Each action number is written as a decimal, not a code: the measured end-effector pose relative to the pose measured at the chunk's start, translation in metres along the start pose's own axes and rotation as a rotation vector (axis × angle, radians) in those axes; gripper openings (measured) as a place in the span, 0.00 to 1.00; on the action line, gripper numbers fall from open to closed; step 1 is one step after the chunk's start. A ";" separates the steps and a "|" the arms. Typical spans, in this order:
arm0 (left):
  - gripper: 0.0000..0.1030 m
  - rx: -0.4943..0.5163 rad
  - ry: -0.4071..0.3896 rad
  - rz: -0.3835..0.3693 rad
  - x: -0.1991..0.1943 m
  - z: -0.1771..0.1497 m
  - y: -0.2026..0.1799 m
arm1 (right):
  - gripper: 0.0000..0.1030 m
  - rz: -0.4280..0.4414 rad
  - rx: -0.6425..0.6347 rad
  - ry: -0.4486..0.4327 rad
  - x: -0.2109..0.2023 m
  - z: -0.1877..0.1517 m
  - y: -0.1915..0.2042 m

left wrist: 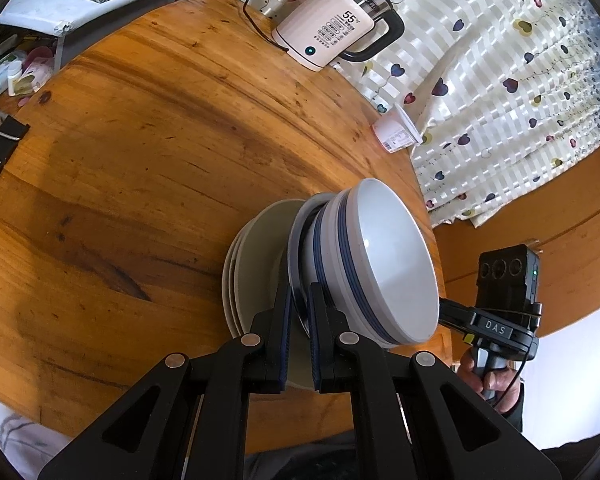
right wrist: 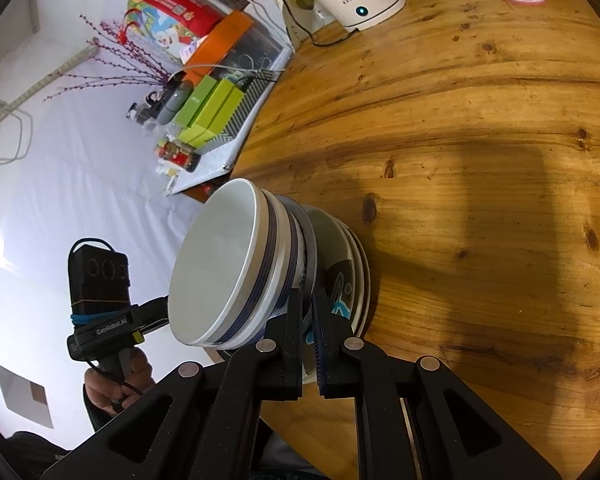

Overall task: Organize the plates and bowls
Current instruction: 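Lower the steel bowl stack onto the beige plate stack with both tools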

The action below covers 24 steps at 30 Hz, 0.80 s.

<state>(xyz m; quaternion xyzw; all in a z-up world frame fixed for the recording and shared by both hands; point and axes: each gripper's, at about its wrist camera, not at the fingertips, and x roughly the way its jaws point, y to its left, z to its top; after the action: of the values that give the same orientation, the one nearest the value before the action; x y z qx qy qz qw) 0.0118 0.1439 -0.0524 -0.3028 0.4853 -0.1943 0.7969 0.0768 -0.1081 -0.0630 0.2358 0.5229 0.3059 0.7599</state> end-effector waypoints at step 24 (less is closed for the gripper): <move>0.10 0.097 -0.097 0.117 -0.005 -0.010 -0.019 | 0.30 -0.050 -0.083 -0.055 -0.022 -0.019 0.017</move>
<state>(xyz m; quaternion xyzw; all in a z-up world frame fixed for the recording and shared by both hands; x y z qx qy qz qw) 0.0004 0.1299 -0.0405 -0.2441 0.4532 -0.1558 0.8431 0.0496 -0.1115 -0.0436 0.1995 0.4943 0.3015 0.7906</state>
